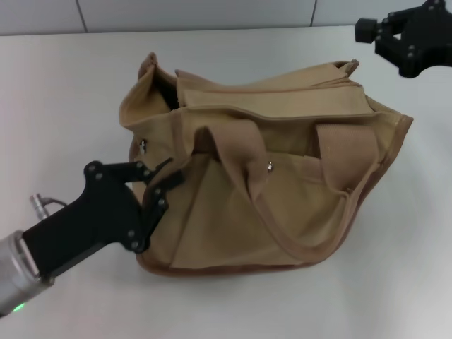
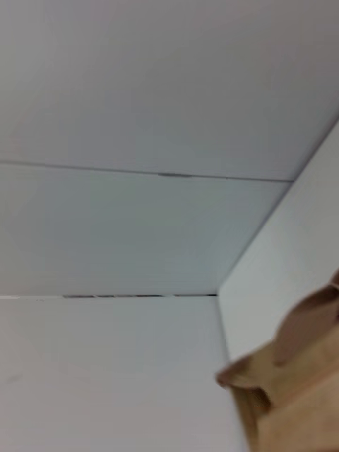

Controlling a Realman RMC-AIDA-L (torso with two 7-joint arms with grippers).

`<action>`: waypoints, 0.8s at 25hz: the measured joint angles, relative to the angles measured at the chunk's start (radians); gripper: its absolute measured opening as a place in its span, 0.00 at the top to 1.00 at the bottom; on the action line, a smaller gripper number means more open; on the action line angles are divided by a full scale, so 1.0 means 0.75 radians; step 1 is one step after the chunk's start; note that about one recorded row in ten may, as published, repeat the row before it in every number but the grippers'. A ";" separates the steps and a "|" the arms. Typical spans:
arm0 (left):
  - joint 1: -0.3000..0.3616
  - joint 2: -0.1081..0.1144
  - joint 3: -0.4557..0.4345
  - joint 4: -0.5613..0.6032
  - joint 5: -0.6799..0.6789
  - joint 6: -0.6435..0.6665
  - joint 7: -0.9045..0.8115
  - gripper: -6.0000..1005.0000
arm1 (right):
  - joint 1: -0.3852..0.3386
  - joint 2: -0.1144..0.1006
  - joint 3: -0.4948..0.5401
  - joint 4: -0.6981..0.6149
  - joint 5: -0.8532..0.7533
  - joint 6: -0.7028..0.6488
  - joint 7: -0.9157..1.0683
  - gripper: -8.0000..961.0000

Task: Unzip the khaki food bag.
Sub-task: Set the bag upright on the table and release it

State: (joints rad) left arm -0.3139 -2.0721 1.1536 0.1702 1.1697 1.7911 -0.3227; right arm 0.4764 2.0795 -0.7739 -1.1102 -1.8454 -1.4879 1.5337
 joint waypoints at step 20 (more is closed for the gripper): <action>0.221 0.043 -0.186 0.020 -0.004 0.142 0.057 0.51 | -0.232 -0.001 0.044 0.204 0.422 -0.285 -0.204 0.50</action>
State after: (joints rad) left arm -0.1484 -2.0400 1.0139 0.1854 1.1667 1.8979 -0.2800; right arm 0.3024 2.0788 -0.7409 -0.9573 -1.5288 -1.7016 1.3807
